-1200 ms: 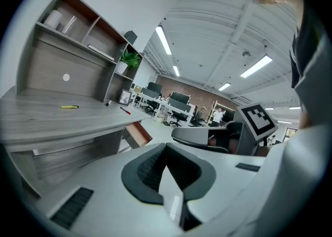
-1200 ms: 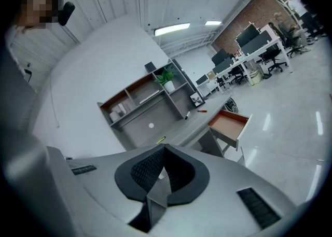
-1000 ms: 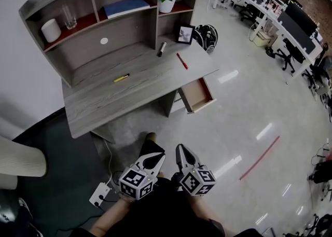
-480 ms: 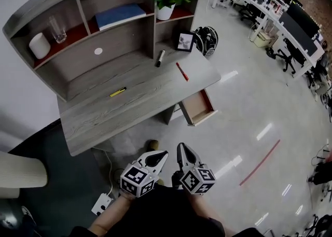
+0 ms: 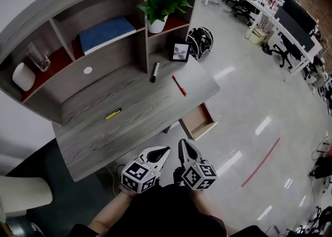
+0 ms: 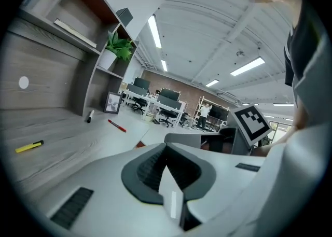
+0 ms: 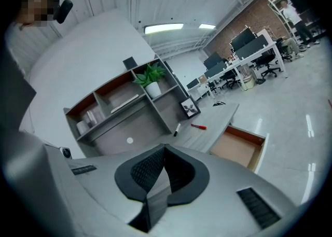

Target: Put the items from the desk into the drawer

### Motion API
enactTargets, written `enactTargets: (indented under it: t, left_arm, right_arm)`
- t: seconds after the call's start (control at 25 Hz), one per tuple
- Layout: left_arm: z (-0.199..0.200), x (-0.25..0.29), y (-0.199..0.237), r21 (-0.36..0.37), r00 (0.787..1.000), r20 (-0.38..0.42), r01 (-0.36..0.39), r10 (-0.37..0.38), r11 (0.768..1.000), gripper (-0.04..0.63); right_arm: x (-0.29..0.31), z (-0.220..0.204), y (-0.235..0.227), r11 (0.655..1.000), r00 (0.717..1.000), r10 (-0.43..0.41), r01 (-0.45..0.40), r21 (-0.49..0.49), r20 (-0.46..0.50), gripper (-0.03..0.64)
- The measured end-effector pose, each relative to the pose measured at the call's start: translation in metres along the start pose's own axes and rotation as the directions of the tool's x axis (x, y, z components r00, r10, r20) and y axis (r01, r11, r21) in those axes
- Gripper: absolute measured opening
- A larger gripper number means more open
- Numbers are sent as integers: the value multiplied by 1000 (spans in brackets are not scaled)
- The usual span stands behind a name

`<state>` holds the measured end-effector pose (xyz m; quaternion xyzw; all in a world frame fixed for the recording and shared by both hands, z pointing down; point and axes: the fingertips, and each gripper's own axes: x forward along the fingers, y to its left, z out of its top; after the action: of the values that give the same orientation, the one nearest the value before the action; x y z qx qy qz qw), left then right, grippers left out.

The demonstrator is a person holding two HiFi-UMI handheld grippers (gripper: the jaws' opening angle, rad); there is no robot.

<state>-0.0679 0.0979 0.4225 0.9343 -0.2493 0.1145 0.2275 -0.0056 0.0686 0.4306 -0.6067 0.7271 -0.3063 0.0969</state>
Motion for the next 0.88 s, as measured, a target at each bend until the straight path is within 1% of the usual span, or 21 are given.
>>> enactTargets:
  t: [0.28,0.44,0.6,0.76,0.88]
  left_arm:
    - [26,25,40,8,1000,-8,29,-29,1000,12]
    - [38,35,62,8,999,-15,35,-34,999,12]
    - [47,48,82,11,998,-23,58,-57,998,12]
    - [51,64,96,15,996,-38,86,-85,996,12]
    - [53,76,105,0,994,-39,107,-107,994,12]
  right_arm:
    - [49,14,-7,999,1000,-29,29,-27,-7,6]
    - [72,19,-8,999,999,-40,40,-37,-8,6]
    - [94,22,-9,997,999,-51,51,-50,-8,6]
    - [108,21,-19,996,996,-87,87,-26,-7,6]
    - [117,21,-28,993,993,-114,114,-24,-7,6]
